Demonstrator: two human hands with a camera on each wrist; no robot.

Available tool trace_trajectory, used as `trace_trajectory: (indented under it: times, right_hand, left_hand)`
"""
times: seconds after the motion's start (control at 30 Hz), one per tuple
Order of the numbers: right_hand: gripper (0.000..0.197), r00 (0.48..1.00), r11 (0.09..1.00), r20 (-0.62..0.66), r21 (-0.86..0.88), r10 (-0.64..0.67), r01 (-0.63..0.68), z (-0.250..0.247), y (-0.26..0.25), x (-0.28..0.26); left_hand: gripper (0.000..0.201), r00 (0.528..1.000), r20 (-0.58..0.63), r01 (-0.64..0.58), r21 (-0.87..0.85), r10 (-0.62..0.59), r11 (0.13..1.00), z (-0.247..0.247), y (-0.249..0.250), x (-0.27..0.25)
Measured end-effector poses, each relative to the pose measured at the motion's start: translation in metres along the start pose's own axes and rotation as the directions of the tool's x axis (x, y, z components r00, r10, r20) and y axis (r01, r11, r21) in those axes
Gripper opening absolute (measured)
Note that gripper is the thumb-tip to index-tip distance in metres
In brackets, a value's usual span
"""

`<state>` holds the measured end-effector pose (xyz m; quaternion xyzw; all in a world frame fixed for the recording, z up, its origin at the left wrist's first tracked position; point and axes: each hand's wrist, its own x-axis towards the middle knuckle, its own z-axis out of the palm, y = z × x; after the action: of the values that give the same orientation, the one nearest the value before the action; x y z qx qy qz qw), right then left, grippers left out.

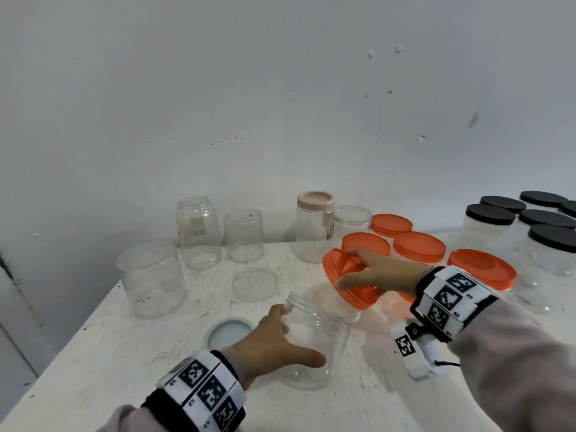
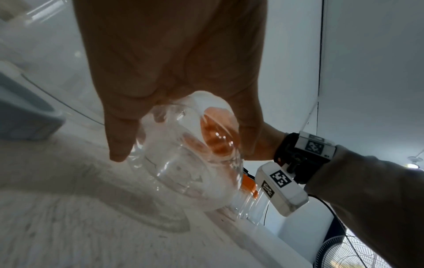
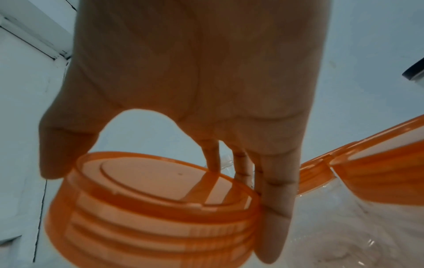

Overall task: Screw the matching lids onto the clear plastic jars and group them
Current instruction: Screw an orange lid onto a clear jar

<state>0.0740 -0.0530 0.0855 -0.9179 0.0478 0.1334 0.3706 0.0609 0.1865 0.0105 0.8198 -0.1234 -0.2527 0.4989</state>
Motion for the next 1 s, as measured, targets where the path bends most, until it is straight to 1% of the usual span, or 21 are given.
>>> trace_trajectory:
  times: [0.17,0.33,0.47,0.53,0.57,0.63,0.67,0.7,0.8,0.83,0.93,1.0]
  right_hand:
    - [0.094,0.998,0.999,0.059,-0.036,-0.023,0.025,-0.001,-0.006,0.0]
    - [0.092,0.994,0.994,0.097,-0.091,-0.054,0.063,0.001,-0.017,0.003]
    - [0.098,0.987,0.974,0.139,-0.203,-0.075,0.103,0.006,-0.035,0.005]
    - [0.103,0.984,0.944,0.159,-0.303,-0.082,0.128,0.009,-0.046,0.006]
    - [0.104,0.981,0.924,0.174,-0.355,-0.082,0.14,0.011,-0.051,0.006]
    - [0.106,0.974,0.879,0.214,-0.448,-0.072,0.164,0.017,-0.062,0.007]
    - [0.106,0.97,0.854,0.235,-0.489,-0.066,0.177,0.021,-0.067,0.008]
    - [0.107,0.966,0.828,0.253,-0.527,-0.061,0.191,0.024,-0.072,0.008]
    - [0.107,0.955,0.752,0.295,-0.621,-0.038,0.222,0.034,-0.083,0.009]
    - [0.107,0.953,0.733,0.303,-0.642,-0.028,0.226,0.037,-0.086,0.009]
    - [0.107,0.949,0.684,0.314,-0.692,-0.003,0.231,0.042,-0.09,0.01]
    - [0.106,0.947,0.667,0.321,-0.708,0.007,0.235,0.044,-0.091,0.011]
  left_hand:
    - [0.116,0.999,0.031,-0.018,-0.002,0.018,1.0,-0.005,-0.003,0.006]
    - [0.117,1.0,0.021,-0.018,0.084,0.016,0.996,-0.014,-0.005,0.011]
    - [0.112,1.0,-0.006,-0.019,0.159,0.021,0.987,-0.021,-0.007,0.011]
    - [0.105,0.999,-0.004,-0.033,0.151,0.034,0.988,-0.024,-0.007,0.01]
    - [0.099,0.999,0.0,-0.045,0.142,0.045,0.989,-0.024,-0.005,0.009]
    - [0.074,0.996,-0.004,-0.083,0.122,0.085,0.989,-0.025,-0.002,0.008]
    - [0.065,0.994,0.001,-0.107,0.101,0.108,0.989,-0.025,0.0,0.006]
    - [0.062,0.992,0.009,-0.128,0.073,0.127,0.989,-0.024,0.002,0.006]
    - [0.064,0.99,0.018,-0.143,0.011,0.143,0.99,-0.024,-0.001,0.007]
    - [0.067,0.99,0.015,-0.14,-0.007,0.14,0.99,-0.024,-0.005,0.009]
    - [0.094,0.993,-0.013,-0.115,0.003,0.115,0.993,-0.024,-0.006,0.007]
    - [0.1,0.993,-0.016,-0.12,0.022,0.12,0.993,-0.025,-0.005,0.007]
